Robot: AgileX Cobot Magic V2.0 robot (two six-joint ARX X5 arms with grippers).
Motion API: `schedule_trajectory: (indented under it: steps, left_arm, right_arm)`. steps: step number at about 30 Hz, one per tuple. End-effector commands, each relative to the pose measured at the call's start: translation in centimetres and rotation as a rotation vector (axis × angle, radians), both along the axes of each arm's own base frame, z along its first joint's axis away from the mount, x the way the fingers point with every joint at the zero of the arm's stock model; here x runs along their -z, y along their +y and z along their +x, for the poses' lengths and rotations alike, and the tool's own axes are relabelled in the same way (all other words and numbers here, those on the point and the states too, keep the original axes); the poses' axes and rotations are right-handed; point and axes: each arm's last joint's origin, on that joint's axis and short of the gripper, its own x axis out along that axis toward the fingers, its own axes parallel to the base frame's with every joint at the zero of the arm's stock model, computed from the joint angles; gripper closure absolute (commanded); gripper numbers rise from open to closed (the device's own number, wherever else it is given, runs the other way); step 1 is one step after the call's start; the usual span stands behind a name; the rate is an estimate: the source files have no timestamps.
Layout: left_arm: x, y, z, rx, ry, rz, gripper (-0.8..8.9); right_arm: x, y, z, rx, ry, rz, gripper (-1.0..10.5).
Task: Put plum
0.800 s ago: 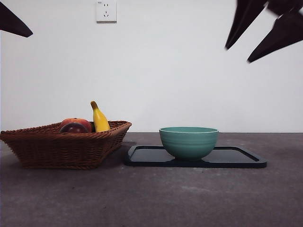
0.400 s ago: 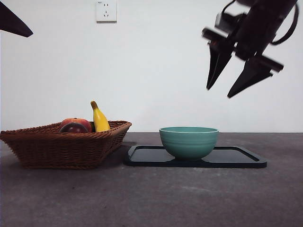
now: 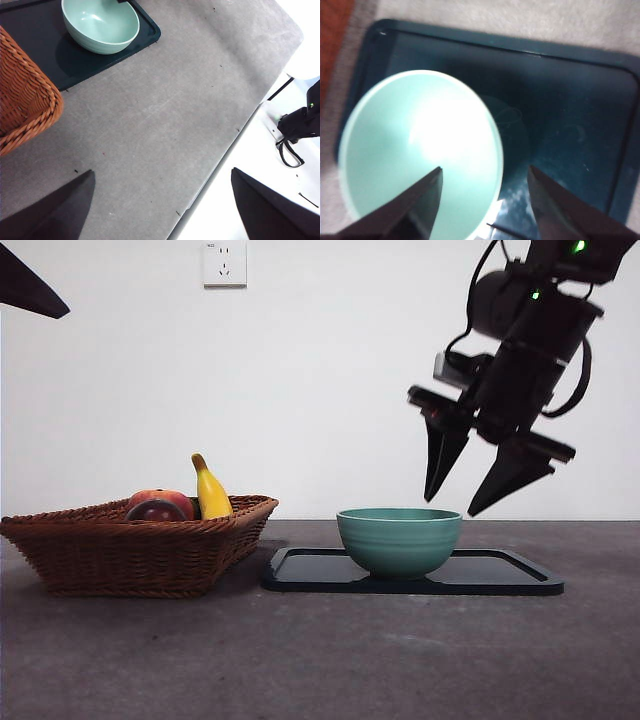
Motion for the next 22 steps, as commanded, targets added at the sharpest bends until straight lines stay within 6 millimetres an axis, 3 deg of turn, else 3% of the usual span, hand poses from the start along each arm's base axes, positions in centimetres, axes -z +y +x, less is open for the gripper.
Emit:
schedule_trajectory:
  steps: [1,5,16,22]
  left_arm:
    - [-0.6,-0.1,0.1,0.016,-0.026,-0.008,3.78]
    - [-0.6,-0.1,0.1,0.016,-0.026,-0.008,3.78]
    - [-0.6,-0.1,0.1,0.016,-0.026,-0.008,3.79]
    - [-0.6,-0.1,0.1,0.016,-0.026,-0.008,3.78]
  right_arm:
    - [0.8,0.4,0.8,-0.014,-0.005,-0.011,6.8]
    - [1.8,0.5,1.2,-0.004,0.008,-0.037,7.0]
    - [2.0,0.6,1.5,-0.004,-0.011,-0.031,9.3]
    - [1.7,0.7,1.7,-0.002,-0.038,-0.022,9.3]
